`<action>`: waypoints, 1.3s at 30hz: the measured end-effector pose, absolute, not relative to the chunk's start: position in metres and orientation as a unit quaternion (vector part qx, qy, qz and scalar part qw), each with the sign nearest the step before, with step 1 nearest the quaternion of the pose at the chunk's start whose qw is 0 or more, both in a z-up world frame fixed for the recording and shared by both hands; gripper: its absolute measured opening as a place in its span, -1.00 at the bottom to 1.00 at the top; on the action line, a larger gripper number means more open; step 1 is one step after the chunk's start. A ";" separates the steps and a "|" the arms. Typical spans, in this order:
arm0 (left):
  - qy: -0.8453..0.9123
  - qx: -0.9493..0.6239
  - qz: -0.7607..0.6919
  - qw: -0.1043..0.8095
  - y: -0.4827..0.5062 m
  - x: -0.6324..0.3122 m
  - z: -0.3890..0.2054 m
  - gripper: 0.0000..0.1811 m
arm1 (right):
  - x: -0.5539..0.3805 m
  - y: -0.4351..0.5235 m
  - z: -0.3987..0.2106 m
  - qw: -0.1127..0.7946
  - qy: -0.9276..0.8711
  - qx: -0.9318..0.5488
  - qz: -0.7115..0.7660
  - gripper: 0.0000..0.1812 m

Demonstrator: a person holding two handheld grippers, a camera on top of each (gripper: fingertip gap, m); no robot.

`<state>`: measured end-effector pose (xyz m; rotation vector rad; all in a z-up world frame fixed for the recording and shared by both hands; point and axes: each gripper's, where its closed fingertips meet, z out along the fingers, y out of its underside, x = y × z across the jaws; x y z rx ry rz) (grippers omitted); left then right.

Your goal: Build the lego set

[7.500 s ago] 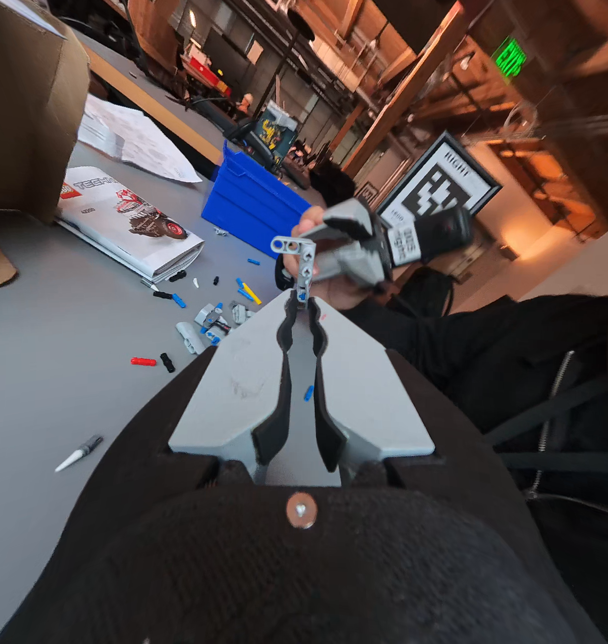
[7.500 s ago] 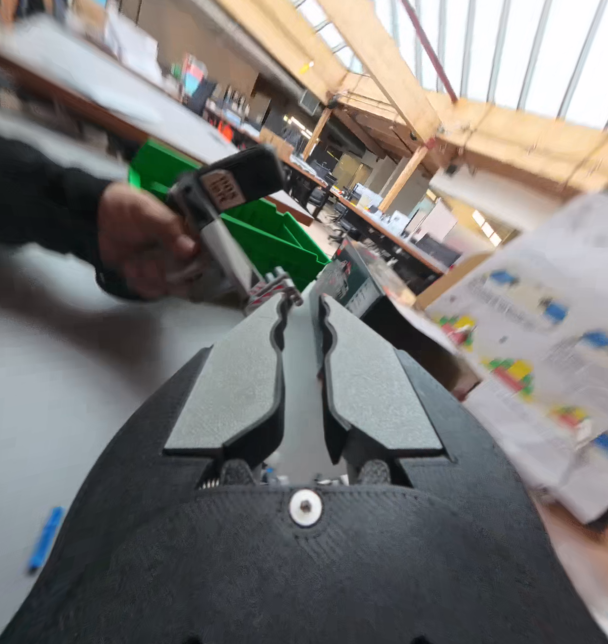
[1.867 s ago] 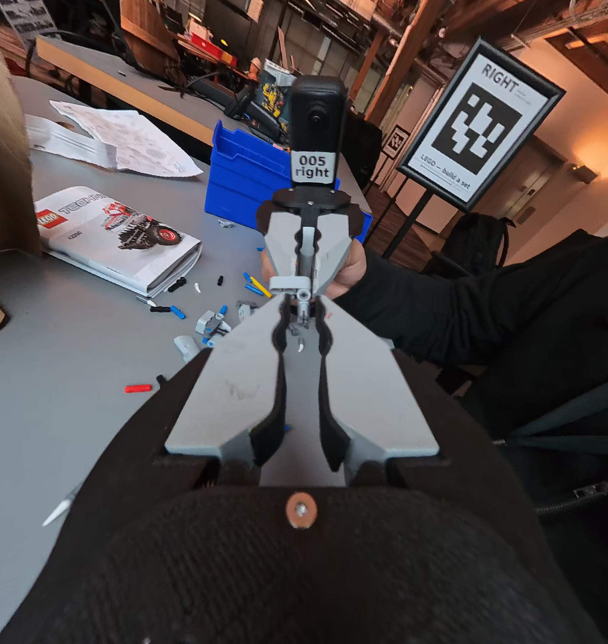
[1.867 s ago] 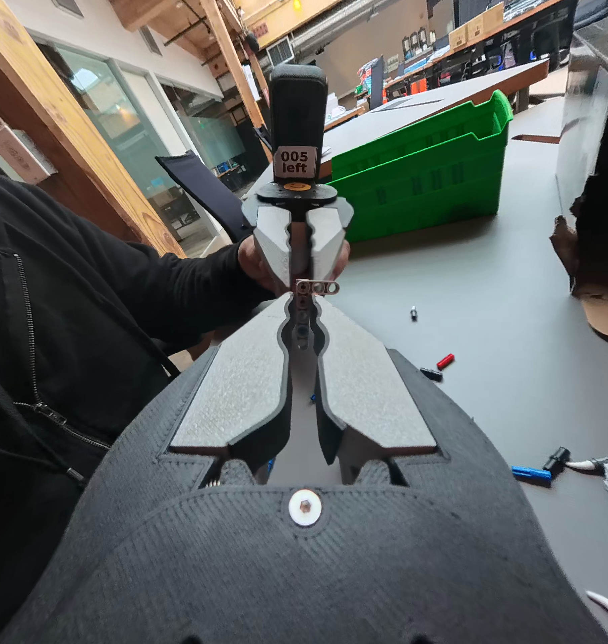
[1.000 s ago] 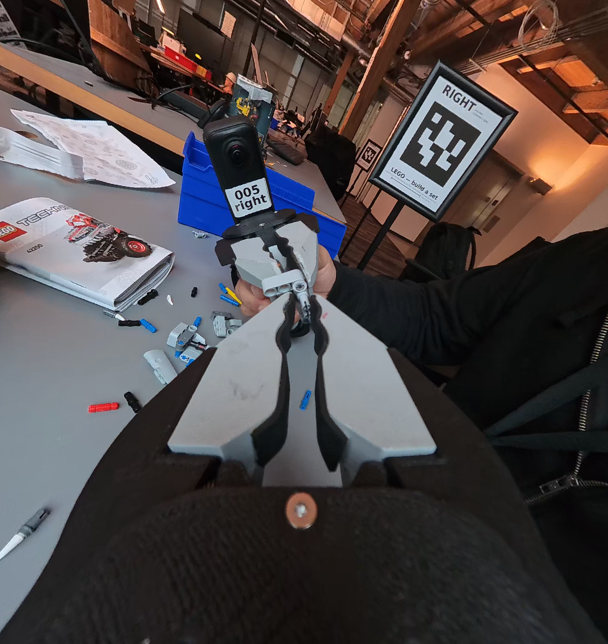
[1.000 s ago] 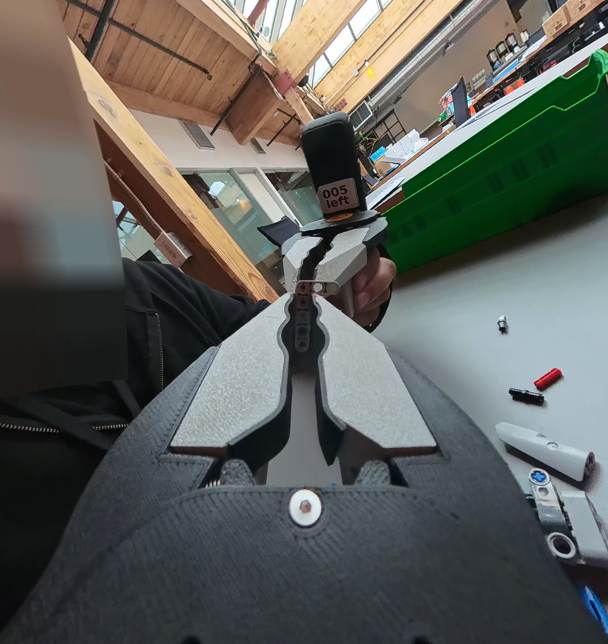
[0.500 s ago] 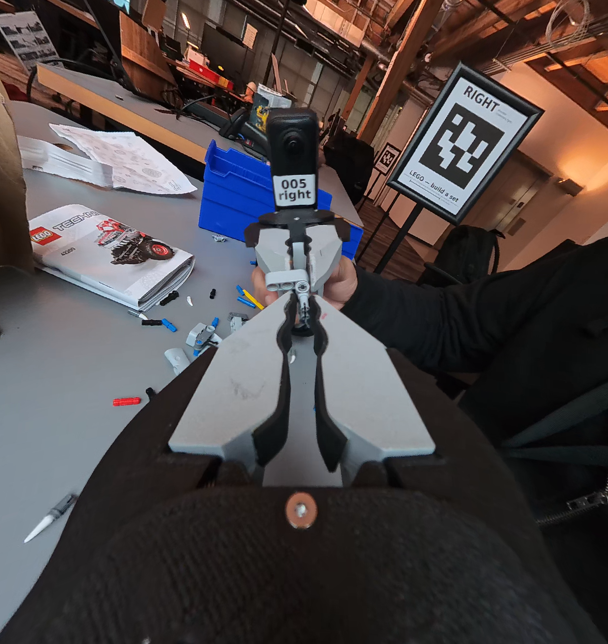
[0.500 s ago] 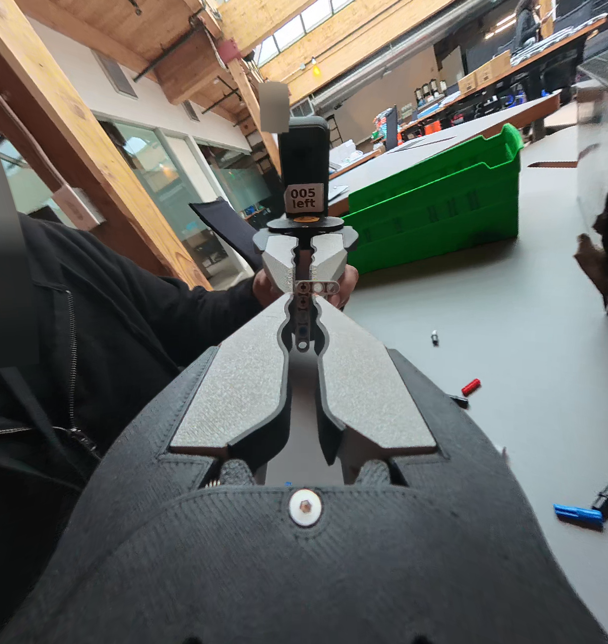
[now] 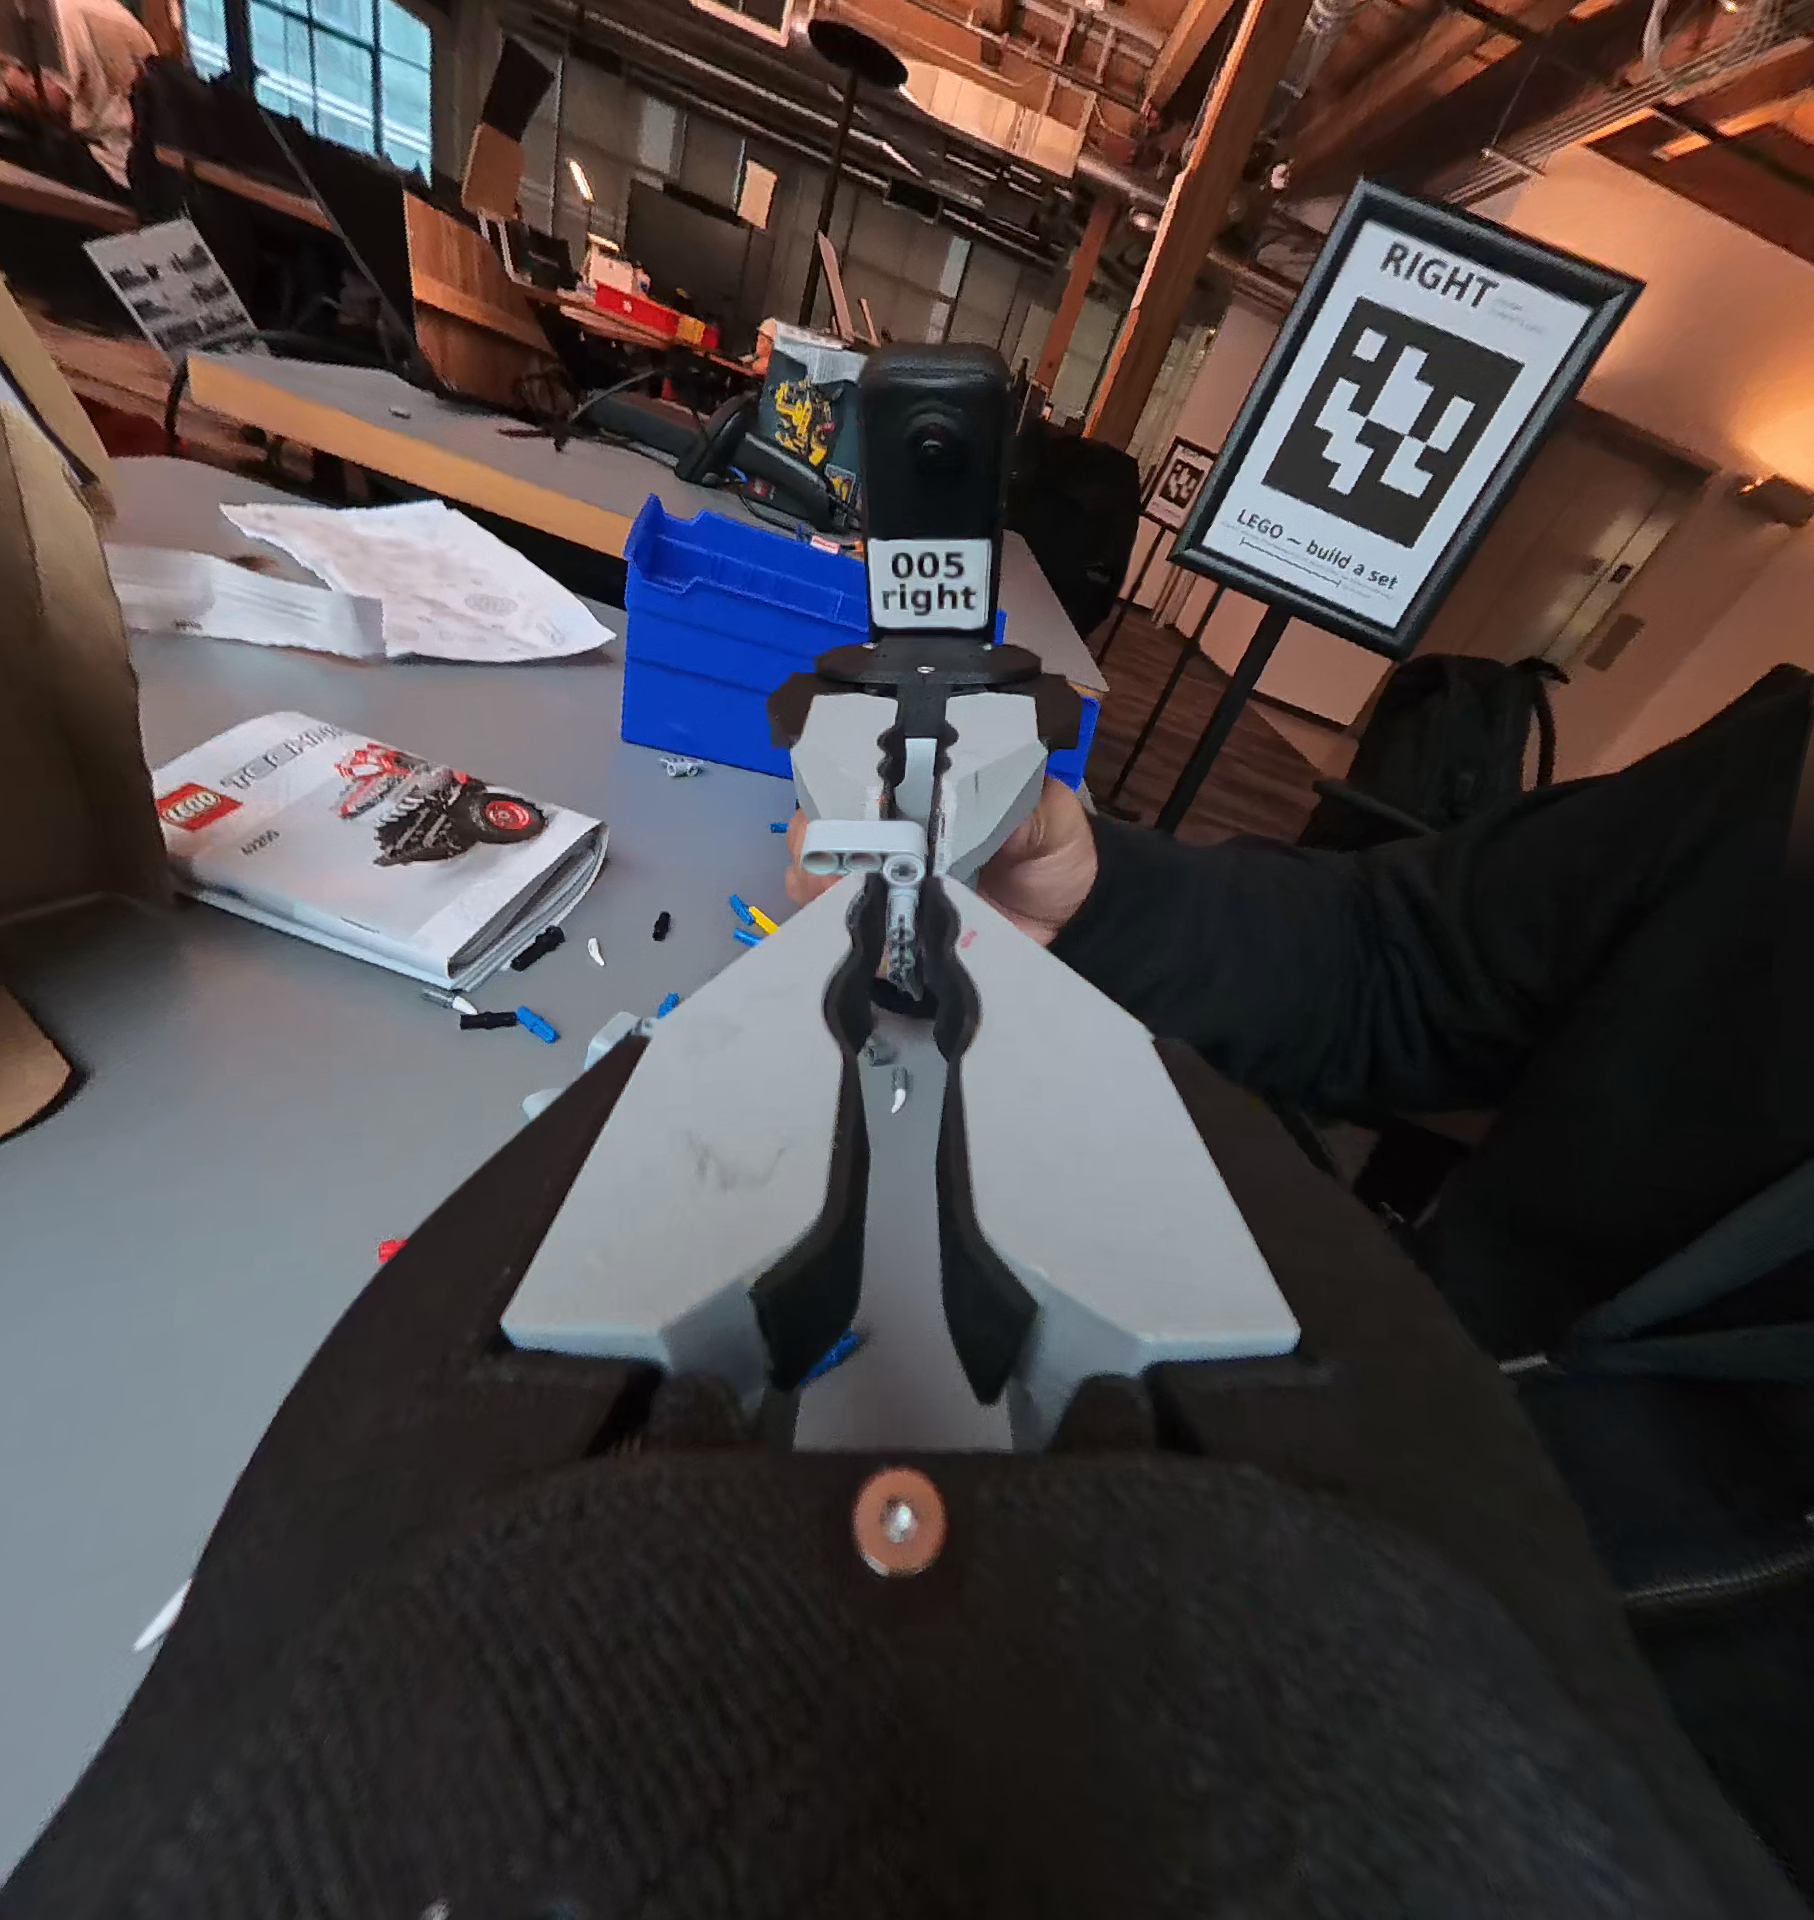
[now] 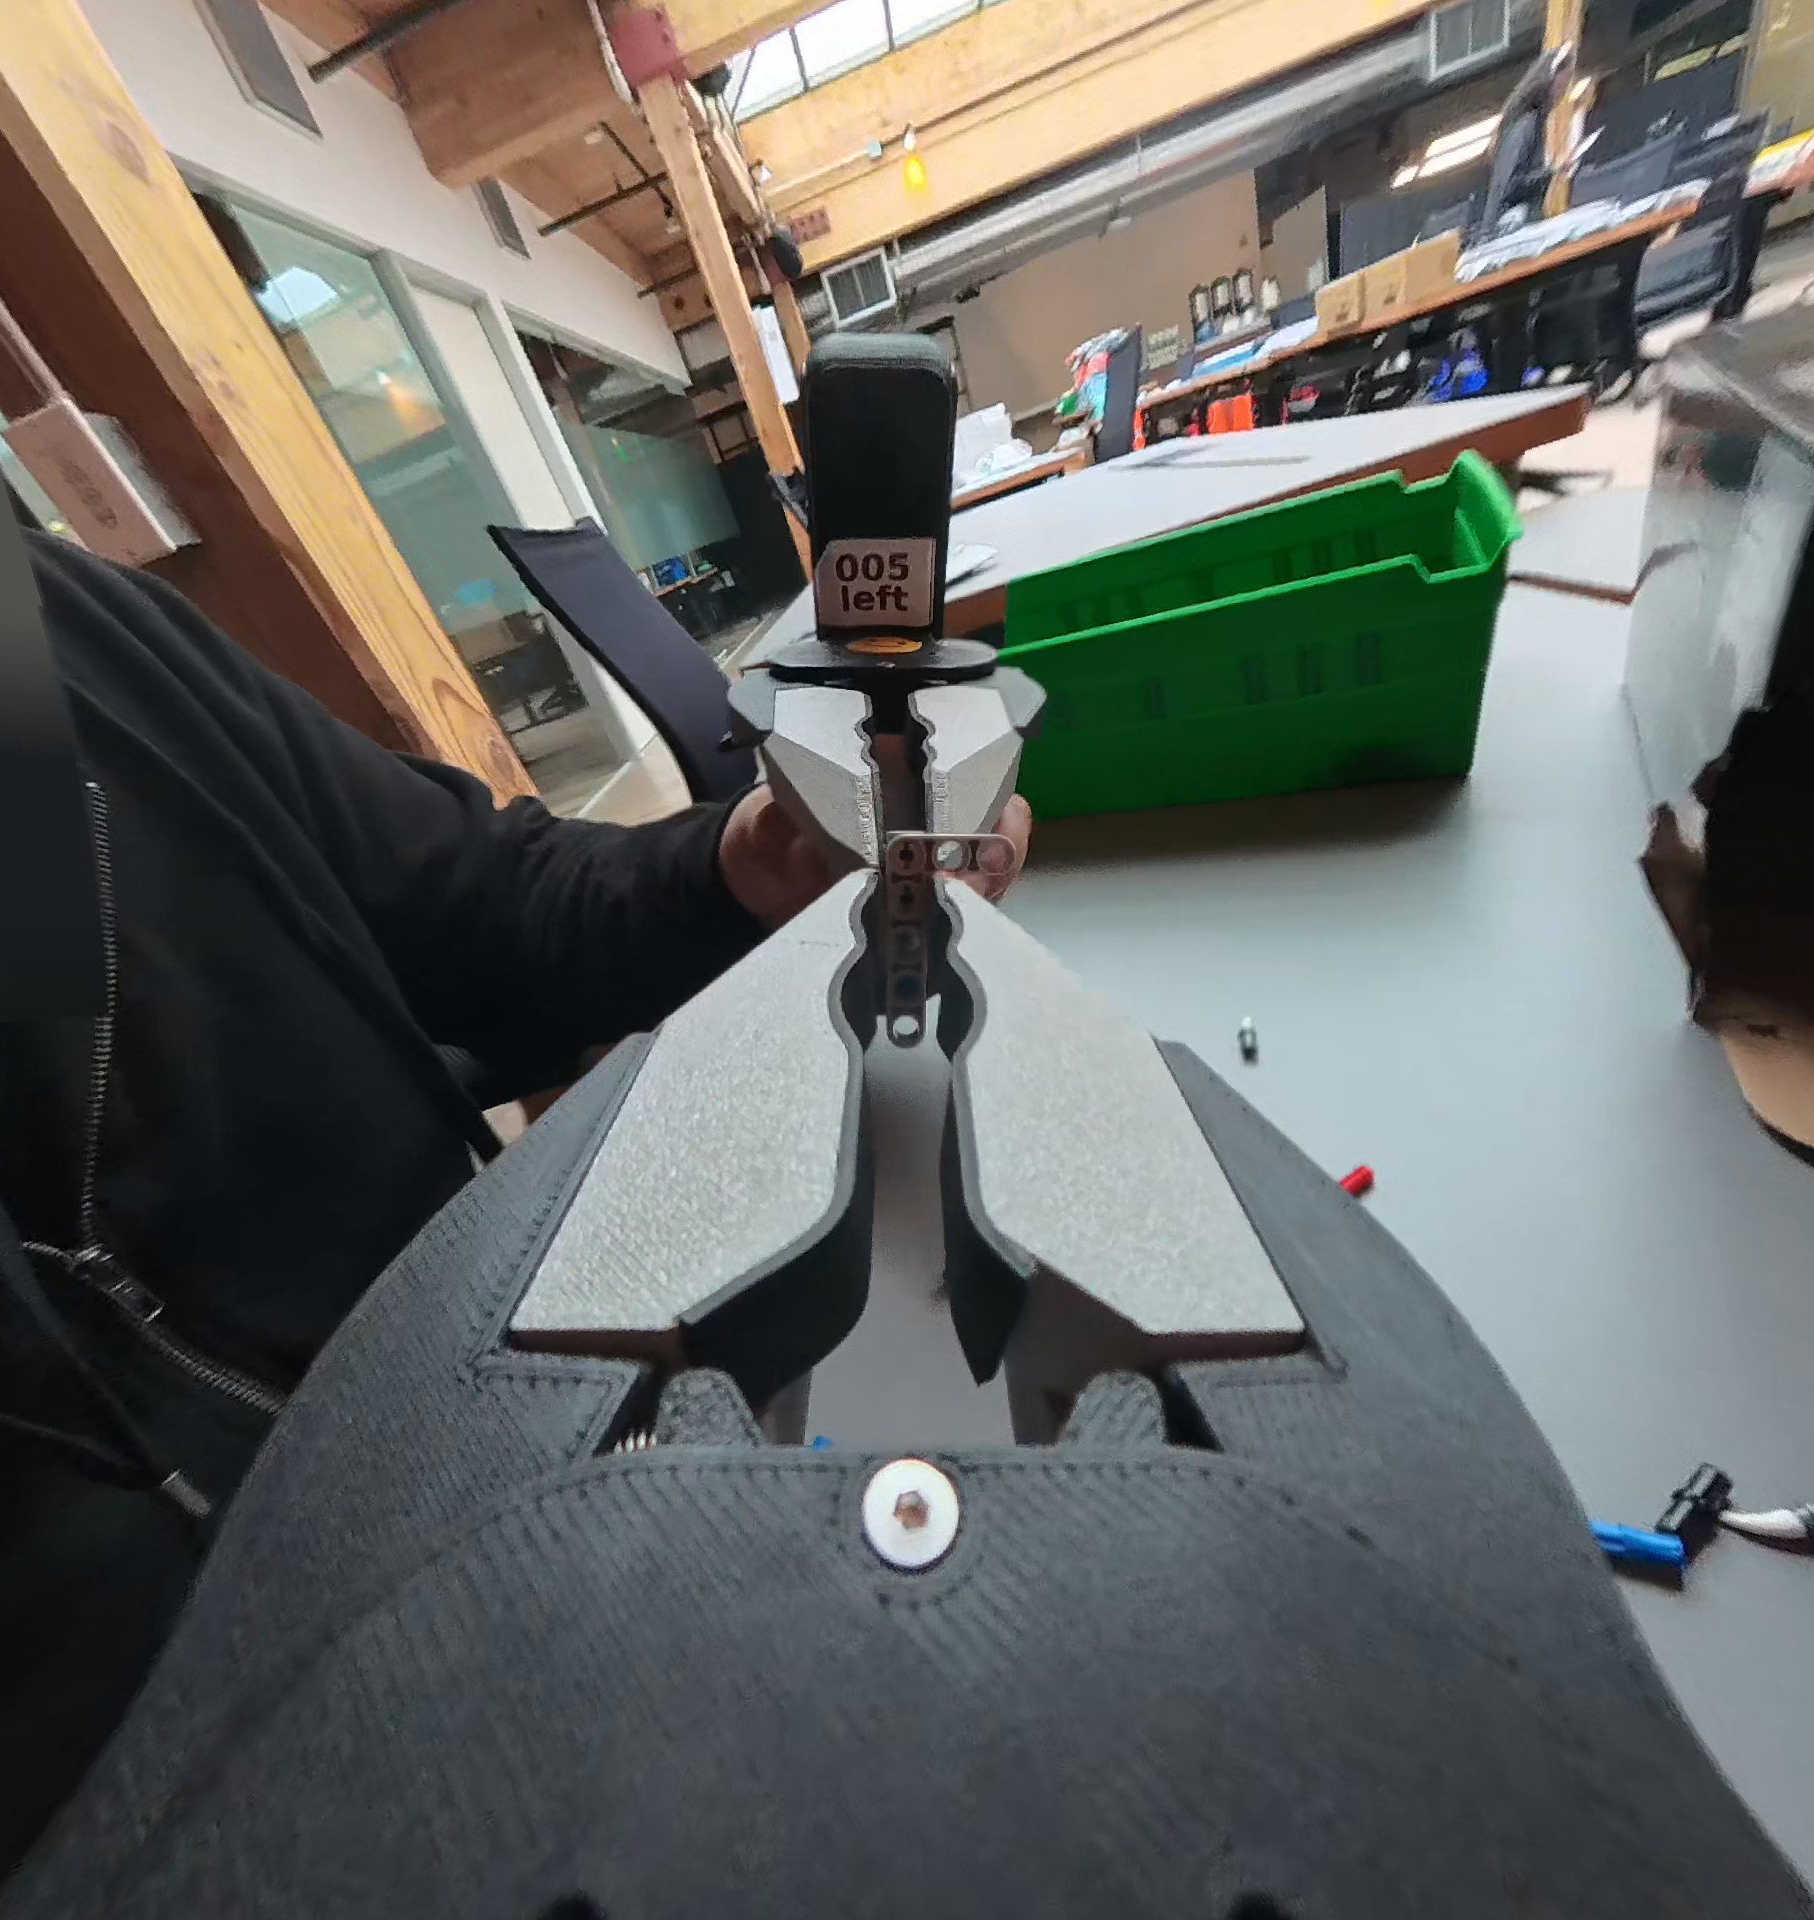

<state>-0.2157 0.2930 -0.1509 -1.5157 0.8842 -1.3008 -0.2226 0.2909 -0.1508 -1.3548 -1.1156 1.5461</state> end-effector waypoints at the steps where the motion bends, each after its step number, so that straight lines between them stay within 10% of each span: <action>1: 0.357 -0.612 -0.530 0.465 0.292 -0.216 -0.148 -0.94 | -0.223 0.291 -0.147 0.407 -0.433 -0.530 0.605 -0.97; 39: 0.293 -0.628 -0.568 0.445 0.304 -0.222 -0.152 -0.94 | -0.223 0.308 -0.148 0.395 -0.351 -0.542 0.653 -0.96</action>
